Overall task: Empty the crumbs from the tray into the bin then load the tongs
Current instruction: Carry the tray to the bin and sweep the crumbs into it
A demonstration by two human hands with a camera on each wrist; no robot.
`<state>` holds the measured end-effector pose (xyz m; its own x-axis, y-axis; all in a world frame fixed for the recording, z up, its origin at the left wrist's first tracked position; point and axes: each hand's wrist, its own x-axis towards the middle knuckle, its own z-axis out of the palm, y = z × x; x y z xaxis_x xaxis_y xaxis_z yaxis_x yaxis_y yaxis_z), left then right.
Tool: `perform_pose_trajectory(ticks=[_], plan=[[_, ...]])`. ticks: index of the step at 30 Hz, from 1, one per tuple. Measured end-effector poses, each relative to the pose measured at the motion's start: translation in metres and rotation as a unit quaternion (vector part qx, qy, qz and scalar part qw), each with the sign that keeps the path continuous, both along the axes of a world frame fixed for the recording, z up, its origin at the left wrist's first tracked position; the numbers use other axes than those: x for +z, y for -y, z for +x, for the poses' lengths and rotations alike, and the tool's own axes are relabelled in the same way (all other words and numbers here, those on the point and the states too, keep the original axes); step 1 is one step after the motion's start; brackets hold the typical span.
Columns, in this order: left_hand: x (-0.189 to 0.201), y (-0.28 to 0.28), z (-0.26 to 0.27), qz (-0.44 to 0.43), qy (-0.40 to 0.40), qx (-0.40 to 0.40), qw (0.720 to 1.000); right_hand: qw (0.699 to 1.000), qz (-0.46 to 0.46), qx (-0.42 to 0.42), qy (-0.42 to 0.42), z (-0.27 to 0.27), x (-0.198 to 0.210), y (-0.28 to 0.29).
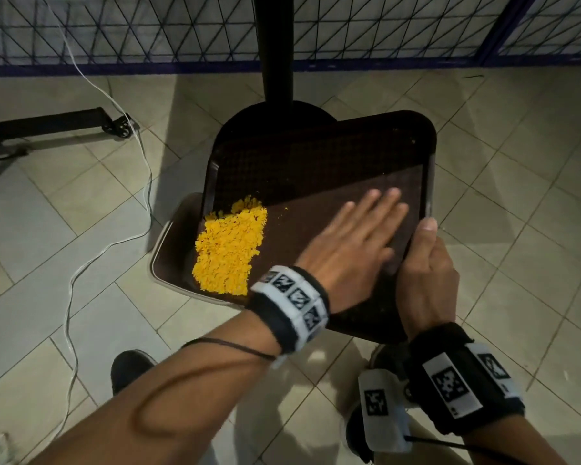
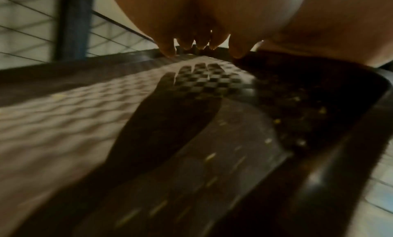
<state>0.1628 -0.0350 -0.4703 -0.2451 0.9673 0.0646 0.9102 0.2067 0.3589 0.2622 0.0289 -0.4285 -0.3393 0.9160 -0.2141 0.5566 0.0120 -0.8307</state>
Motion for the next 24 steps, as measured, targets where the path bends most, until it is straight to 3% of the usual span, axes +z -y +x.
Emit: perform_pose_trajectory(ticks=[2, 6, 13, 15, 18, 20, 22, 24], plan=[[0.004, -0.025, 0.012, 0.005, 0.009, -0.025, 1.0, 1.0, 0.001, -0.002, 0.0, 0.001, 0.002, -0.002], [-0.001, -0.037, -0.011, -0.052, 0.062, 0.066, 0.995, 1.0, 0.015, -0.007, 0.014, 0.004, -0.004, -0.004], [-0.043, 0.04, -0.083, -0.167, 0.085, 0.267, 0.945, 1.0, 0.0, -0.006, 0.013, 0.006, -0.01, -0.003], [-0.032, 0.038, -0.071, -0.147, 0.079, 0.244, 0.955, 1.0, -0.002, -0.005, 0.01, 0.004, -0.009, -0.003], [-0.007, 0.01, -0.019, -0.077, 0.052, 0.101, 0.991, 1.0, 0.003, 0.001, 0.013, 0.0, -0.005, 0.001], [0.001, -0.006, 0.021, -0.074, 0.004, 0.014, 0.997, 1.0, 0.005, 0.001, 0.009, 0.0, -0.002, 0.002], [-0.003, -0.008, 0.034, -0.077, -0.018, -0.005, 0.997, 1.0, -0.001, 0.0, 0.005, 0.001, 0.002, 0.001], [-0.019, 0.006, 0.016, -0.075, 0.009, 0.034, 0.997, 1.0, -0.001, 0.003, 0.016, 0.003, 0.003, 0.0]])
